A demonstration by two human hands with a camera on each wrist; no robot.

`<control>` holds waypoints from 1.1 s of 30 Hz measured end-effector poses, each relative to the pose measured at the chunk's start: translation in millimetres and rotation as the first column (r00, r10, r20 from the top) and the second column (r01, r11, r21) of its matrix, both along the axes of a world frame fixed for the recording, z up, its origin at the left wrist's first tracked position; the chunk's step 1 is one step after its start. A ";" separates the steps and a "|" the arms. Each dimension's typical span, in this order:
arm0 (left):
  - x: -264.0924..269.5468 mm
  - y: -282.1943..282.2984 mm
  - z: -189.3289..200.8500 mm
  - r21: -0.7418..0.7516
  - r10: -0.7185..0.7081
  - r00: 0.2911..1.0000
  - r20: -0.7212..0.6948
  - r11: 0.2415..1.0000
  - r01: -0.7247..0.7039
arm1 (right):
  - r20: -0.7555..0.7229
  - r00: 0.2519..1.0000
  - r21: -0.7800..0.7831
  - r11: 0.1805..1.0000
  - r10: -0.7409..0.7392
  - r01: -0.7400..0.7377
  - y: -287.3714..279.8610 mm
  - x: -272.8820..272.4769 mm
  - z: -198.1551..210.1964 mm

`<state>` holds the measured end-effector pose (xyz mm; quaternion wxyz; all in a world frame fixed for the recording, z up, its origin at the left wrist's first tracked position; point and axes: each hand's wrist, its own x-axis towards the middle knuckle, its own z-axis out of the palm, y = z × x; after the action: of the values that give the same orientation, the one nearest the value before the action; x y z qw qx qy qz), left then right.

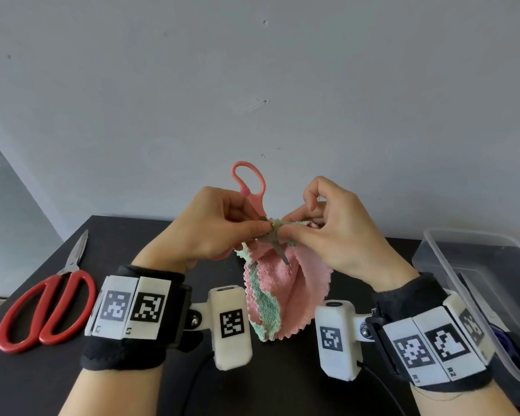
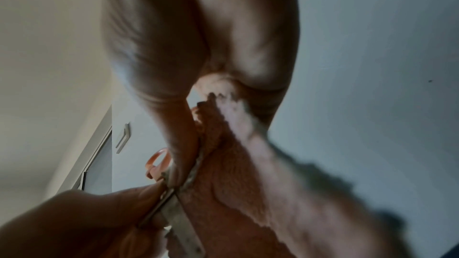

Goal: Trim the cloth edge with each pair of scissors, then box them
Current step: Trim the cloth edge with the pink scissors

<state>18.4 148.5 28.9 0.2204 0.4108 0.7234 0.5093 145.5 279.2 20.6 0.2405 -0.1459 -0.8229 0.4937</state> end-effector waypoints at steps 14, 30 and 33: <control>-2.1 -3.9 2.3 0.017 -0.015 1.000 0.017 1.000 0.015 | 0.007 0.999 -0.023 0.999 -0.044 0.044 6.4 2.3 4.0; -22.6 -22.0 5.2 0.040 0.152 0.986 0.068 0.987 -0.155 | -0.018 0.986 -0.037 0.985 -0.167 0.166 27.9 14.2 3.7; -15.2 -15.2 4.2 0.015 0.110 0.991 0.081 0.994 -0.112 | 0.015 0.992 -0.031 0.991 -0.127 0.127 23.4 9.2 0.2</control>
<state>3.2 133.4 33.1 0.2166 0.3512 0.7305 0.5441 154.8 302.5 20.8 0.2637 -0.2051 -0.8054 0.4896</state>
